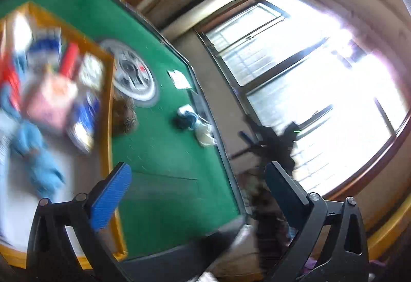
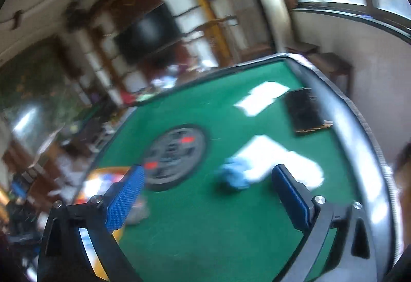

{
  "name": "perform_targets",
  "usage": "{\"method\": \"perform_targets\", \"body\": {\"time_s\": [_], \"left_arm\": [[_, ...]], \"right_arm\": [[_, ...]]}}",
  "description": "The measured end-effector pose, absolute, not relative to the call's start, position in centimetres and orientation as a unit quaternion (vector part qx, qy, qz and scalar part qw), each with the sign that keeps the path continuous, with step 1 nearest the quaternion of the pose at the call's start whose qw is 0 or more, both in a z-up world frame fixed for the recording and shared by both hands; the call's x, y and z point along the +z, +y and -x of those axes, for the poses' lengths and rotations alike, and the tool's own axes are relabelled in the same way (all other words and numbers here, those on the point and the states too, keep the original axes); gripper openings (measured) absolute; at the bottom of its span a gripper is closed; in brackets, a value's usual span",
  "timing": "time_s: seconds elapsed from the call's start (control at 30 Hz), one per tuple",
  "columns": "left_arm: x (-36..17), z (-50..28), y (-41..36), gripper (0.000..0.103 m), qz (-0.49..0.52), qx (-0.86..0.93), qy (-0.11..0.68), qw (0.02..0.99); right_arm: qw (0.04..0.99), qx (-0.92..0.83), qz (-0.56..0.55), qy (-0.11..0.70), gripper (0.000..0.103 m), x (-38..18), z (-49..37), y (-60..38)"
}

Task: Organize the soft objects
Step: 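Lower the right tool and grasp the white cloth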

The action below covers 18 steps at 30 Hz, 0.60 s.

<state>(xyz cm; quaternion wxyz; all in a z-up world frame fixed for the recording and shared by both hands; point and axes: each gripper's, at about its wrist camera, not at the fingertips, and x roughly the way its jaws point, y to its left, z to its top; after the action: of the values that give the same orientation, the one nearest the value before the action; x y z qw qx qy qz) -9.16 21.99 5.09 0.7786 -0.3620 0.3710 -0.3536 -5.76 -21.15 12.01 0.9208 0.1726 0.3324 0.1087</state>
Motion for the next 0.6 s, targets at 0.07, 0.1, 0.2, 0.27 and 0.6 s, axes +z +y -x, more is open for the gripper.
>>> {"method": "perform_targets", "body": {"time_s": [0.07, 0.1, 0.2, 0.27, 0.6], "left_arm": [[4.1, 9.1, 21.0, 0.103, 0.345, -0.344, 0.391, 0.781], [3.8, 9.2, 20.7, 0.103, 0.338, -0.339, 0.399, 0.782], [3.4, 9.2, 18.8, 0.103, 0.290, -0.304, 0.433, 0.798], [3.7, 9.4, 16.8, 0.103, 0.207, -0.258, 0.452, 0.828], [4.1, 8.7, 9.2, 0.103, 0.055, -0.196, 0.481, 0.852]], "right_arm": [[0.909, 0.080, -0.187, 0.363, 0.097, 10.1, 4.3, -23.0], [0.901, 0.064, -0.201, 0.379, 0.097, 8.9, 3.5, -24.1], [0.887, 0.030, -0.224, 0.402, 0.097, 6.5, 2.2, -26.1], [0.883, 0.019, -0.232, 0.408, 0.097, 5.6, 1.7, -26.8], [0.879, -0.012, -0.178, 0.442, 0.094, 3.2, -1.5, -26.2]]}}
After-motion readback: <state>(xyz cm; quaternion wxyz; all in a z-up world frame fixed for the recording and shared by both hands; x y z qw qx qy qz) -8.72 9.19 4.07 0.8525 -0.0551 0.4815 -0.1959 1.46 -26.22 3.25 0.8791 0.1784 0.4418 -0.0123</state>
